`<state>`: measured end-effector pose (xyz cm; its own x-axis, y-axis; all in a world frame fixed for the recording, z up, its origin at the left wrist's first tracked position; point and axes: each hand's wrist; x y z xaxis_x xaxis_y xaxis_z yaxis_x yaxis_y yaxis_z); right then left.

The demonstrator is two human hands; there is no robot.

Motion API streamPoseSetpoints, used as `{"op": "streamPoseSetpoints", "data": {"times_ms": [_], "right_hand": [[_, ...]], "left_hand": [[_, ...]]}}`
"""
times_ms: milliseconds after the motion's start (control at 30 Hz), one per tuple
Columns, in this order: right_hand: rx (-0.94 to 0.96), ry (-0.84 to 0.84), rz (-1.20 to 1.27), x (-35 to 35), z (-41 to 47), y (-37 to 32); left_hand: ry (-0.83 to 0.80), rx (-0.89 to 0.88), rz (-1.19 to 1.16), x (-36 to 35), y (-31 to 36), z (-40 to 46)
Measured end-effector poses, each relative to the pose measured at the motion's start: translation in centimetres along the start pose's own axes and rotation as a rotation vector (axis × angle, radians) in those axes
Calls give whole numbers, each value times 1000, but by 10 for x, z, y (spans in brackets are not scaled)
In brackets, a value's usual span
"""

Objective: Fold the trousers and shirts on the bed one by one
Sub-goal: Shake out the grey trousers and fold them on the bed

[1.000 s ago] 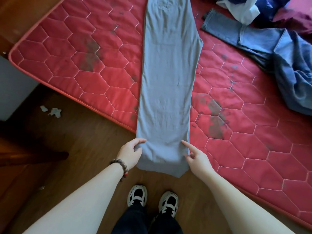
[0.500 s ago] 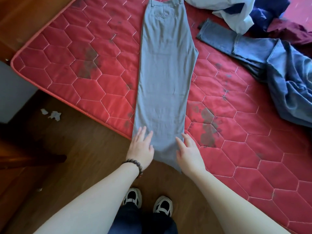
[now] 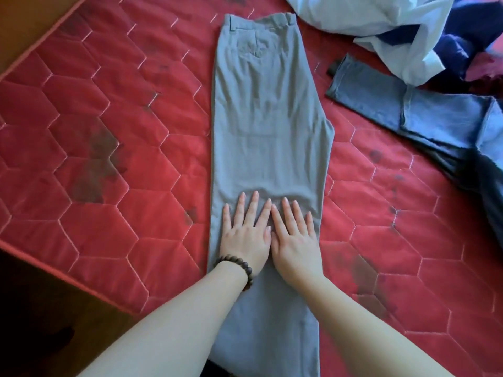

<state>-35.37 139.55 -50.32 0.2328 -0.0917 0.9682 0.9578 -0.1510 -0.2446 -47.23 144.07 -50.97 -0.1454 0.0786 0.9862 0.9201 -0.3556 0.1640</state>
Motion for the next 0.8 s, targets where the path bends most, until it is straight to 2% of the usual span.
{"op": "streamPoseSetpoints", "data": {"times_ms": [200,267,367,433,500,567,600,667,733,767,800], "right_hand": [[87,-31,-127,-11,118,18],[59,-40,-200,-7,154,33],[-140,4,-289,0,199,54],[-161,50,-266,4,225,53],[44,53,-158,4,249,38],[324,-36,-111,-4,273,24],[395,-73,-123,-7,286,21],[305,-50,-192,-13,318,29],[51,38,-253,-13,352,42],[-3,74,-263,-12,367,43],[34,104,-245,-11,379,39]], "left_hand": [[49,-104,8,0,-42,110],[60,-126,21,2,-57,138],[112,-8,13,6,-75,171],[152,66,4,10,-79,198],[173,74,11,13,-81,232],[172,83,20,14,-86,266],[170,96,21,14,-90,279],[192,114,9,12,-97,289],[223,113,-1,10,-99,289],[231,109,-3,9,-99,289],[233,106,-4,8,-99,289]]}}
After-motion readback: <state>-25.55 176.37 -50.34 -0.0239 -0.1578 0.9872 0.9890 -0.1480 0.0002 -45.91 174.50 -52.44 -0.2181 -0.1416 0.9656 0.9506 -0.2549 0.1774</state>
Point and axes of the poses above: each hand's wrist, its own z-axis towards the middle knuckle, its own x-axis out of the back of the hand, y = z × x, and after that the axes turned 14 degrees about y, right-handed
